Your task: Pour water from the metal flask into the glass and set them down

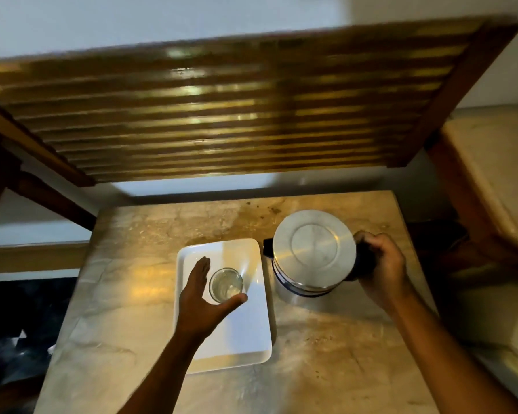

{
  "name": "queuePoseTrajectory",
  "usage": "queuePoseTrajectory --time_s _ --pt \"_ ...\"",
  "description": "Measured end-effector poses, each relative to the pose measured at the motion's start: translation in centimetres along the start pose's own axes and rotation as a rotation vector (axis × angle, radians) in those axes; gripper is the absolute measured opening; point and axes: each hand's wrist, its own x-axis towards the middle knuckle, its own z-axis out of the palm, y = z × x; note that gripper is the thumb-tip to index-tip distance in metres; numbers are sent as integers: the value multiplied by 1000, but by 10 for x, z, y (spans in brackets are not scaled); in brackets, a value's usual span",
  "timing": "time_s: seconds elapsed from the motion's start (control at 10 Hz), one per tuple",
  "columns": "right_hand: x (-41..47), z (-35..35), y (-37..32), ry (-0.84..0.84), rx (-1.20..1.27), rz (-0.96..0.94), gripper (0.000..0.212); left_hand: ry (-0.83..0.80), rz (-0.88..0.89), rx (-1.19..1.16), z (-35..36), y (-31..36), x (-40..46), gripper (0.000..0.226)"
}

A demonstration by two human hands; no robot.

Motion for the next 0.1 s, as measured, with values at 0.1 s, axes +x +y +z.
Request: queuePoseTrajectory --time_s 0.1 --pt "3 22 -45 -20 -197 -49 36 78 109 97 -34 47 4 105"
